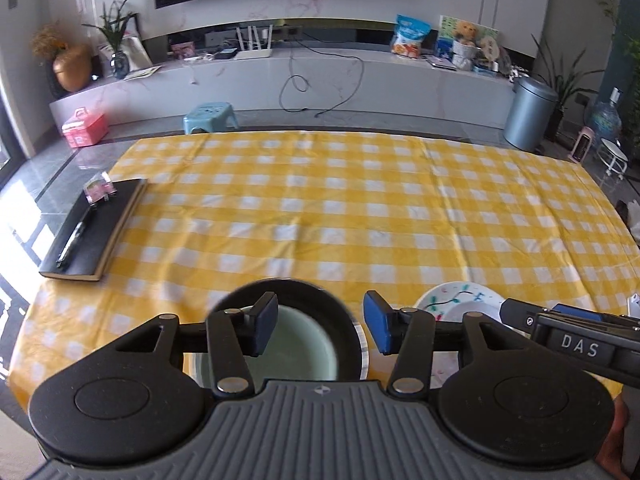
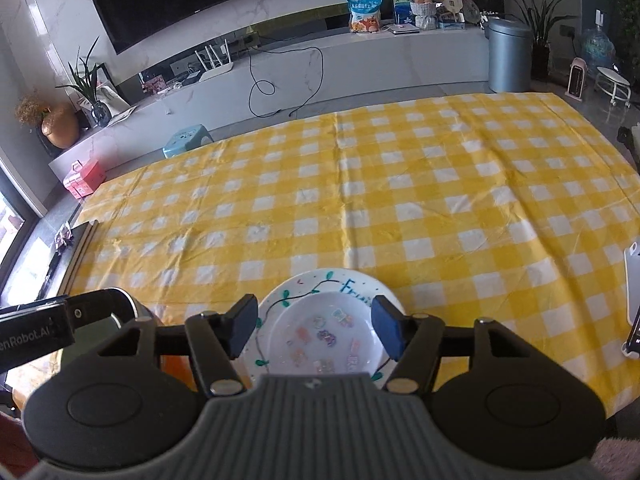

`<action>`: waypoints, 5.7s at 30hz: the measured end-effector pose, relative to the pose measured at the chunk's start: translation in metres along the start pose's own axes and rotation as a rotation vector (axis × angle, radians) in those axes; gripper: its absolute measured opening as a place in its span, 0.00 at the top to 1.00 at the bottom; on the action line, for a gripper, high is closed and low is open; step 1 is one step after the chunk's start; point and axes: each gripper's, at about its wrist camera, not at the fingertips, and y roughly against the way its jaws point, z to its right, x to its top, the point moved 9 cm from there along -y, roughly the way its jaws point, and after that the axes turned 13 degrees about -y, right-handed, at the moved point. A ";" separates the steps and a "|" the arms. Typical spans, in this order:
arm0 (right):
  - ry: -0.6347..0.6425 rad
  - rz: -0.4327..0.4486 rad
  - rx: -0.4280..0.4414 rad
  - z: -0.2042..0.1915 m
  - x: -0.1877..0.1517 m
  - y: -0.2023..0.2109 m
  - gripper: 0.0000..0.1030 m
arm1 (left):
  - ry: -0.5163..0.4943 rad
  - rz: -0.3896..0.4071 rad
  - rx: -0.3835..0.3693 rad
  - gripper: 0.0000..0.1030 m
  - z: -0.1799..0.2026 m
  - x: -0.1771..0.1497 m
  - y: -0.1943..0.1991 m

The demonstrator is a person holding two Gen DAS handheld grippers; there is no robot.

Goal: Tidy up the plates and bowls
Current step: 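Move both grippers to the rim of the steel bowl stack, then close both grippers on the rim of the bowl stack, then lift the bowl stack and lower it onto the vine-patterned white plate, then open both grippers to release the bowl stack and withdraw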

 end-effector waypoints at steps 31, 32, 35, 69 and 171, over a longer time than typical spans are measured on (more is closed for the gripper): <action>0.091 -0.312 -0.028 -0.102 -0.085 -0.074 0.33 | 0.417 -0.202 -0.151 0.37 -0.106 -0.081 -0.053; 0.090 -0.318 -0.032 -0.102 -0.086 -0.076 0.35 | 0.420 -0.203 -0.157 0.37 -0.106 -0.082 -0.054; 0.081 -0.326 -0.035 -0.100 -0.087 -0.082 0.37 | 0.423 -0.206 -0.173 0.37 -0.104 -0.081 -0.057; -0.005 -0.367 0.049 -0.105 -0.085 -0.090 0.64 | 0.412 -0.268 -0.238 0.67 -0.084 -0.089 -0.074; 0.071 0.001 -0.034 0.019 0.032 0.004 0.45 | 0.025 -0.015 -0.243 0.45 0.054 0.021 -0.037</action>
